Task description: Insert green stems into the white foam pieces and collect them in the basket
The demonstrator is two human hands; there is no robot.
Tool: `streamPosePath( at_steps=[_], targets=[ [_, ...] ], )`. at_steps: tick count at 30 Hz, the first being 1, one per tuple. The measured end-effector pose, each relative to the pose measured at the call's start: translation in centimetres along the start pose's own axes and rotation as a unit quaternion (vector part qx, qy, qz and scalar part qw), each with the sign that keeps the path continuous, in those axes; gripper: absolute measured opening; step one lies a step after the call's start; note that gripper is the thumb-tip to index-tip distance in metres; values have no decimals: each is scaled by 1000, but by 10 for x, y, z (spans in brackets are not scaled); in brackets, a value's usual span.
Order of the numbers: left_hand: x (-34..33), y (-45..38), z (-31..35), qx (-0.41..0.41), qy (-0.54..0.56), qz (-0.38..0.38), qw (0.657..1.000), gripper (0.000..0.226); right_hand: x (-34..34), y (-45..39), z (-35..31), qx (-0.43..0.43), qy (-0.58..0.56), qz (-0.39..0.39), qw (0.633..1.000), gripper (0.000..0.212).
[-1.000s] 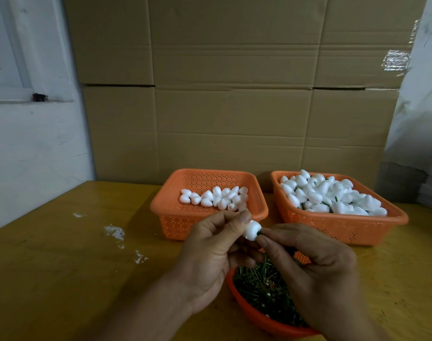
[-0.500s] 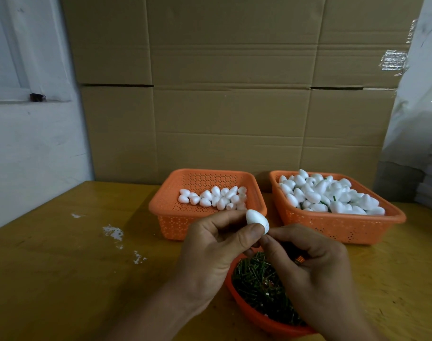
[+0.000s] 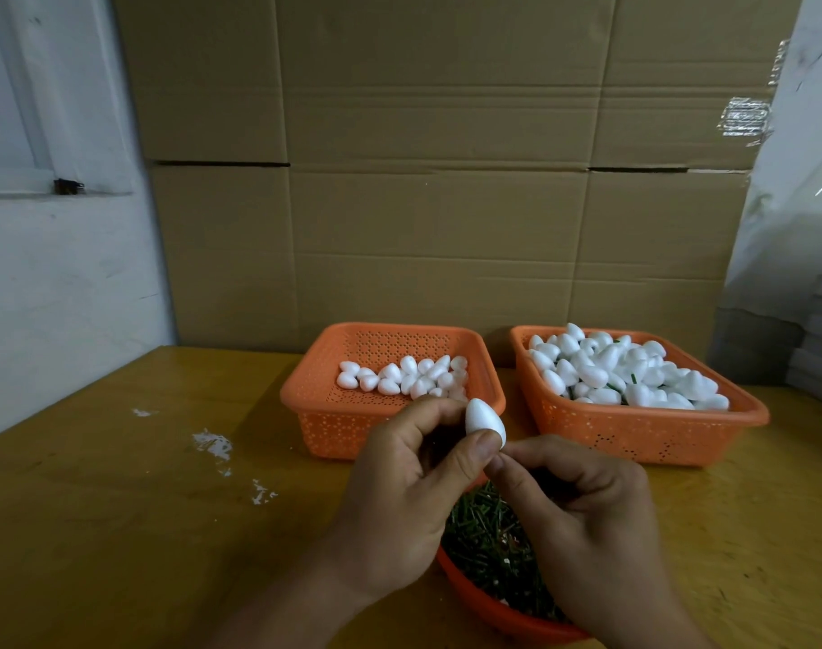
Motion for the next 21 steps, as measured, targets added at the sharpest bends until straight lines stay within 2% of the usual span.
streamPosePath(
  at_steps=[3, 9, 15, 18, 21],
  targets=[
    [-1, 1, 1, -1, -10, -4, 1000, 24, -1, 1, 3, -7, -5, -4, 1000, 4],
    [-4, 0, 2, 14, 10, -26, 1000, 26, -3, 0, 3, -7, -23, -28, 999, 9],
    [-5, 1, 4, 10, 12, -32, 999, 28, -2, -1, 4, -10, -31, -21, 999, 8],
    [-8, 3, 1, 19, 23, -38, 999, 39, 0, -6, 4, -20, -45, -19, 999, 11],
    [-11, 8, -6, 14, -23, -37, 999, 51, 15, -22, 10, -29, 7, 20, 999, 11]
  ],
)
Point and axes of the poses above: each hand's wrist, its own y-axis away from the middle knuckle, its own x-axis out of the back of the hand, z = x × y, the point moved 9 cm from there along -y, towards the middle knuckle, and after that the axes turned 9 degrees about z, right-handed, at the moved point
